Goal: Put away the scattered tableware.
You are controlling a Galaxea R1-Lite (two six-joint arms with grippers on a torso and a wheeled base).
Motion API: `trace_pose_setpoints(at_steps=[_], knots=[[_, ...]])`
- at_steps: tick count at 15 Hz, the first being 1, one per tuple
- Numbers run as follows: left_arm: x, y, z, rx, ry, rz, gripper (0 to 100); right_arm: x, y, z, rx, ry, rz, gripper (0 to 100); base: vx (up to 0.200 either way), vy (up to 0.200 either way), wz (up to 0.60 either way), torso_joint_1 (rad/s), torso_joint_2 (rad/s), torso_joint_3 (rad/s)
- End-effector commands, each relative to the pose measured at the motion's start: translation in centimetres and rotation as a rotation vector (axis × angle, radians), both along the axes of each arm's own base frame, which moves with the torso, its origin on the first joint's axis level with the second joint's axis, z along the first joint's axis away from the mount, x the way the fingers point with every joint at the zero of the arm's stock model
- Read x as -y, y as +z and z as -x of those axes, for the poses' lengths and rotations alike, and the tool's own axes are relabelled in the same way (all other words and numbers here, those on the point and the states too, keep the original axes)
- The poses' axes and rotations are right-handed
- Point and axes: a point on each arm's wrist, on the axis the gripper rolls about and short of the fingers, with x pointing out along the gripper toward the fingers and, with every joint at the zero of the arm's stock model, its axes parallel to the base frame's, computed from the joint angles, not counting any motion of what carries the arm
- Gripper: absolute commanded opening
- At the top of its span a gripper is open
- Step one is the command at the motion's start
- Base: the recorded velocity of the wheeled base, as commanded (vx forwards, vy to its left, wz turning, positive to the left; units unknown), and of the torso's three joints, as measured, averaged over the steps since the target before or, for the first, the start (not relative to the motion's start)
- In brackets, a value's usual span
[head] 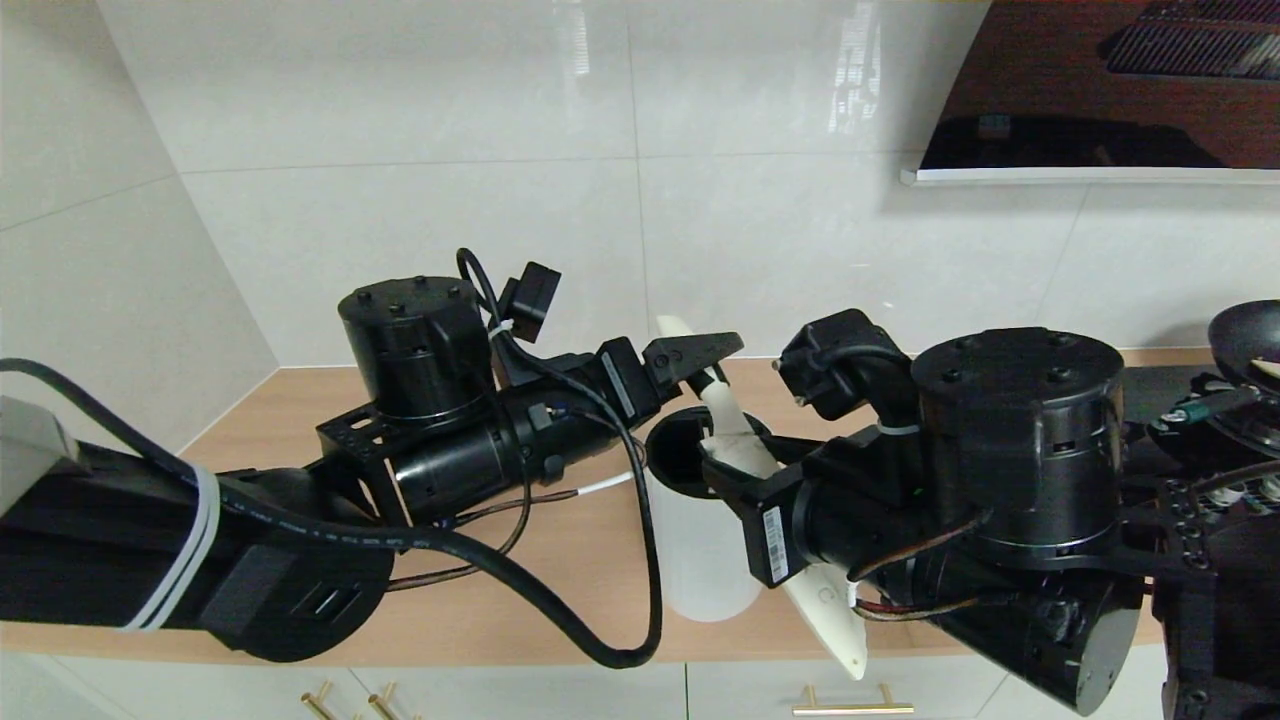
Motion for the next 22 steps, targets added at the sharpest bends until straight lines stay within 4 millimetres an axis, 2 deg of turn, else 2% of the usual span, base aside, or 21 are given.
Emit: trace_pose_setpoints(at_steps=[1,12,13,22], knots=[[0.39,-0.08,-0.35,-0.007,0.019,0.008,100,-0.19,-0.18,-0.13,-0.001,-0.005,0.002,0,0.0,0.0,0.0,0.0,0.0,0.0],[1.12,-0.09,0.01,-0.004,0.014,0.01,100,-0.52,-0.49,-0.39,0.01,-0.019,-0.007,0,0.0,0.0,0.0,0.0,0.0,0.0],[1.24,-0.19,0.03,-0.007,0.011,0.008,0,-0.52,-0.51,-0.38,0.009,-0.019,-0.006,0,0.0,0.0,0.0,0.0,0.0,0.0],[1.35,-0.34,0.07,-0.007,0.005,0.002,0,-0.55,-0.22,-0.46,0.026,-0.021,-0.03,0,0.0,0.0,0.0,0.0,0.0,0.0]])
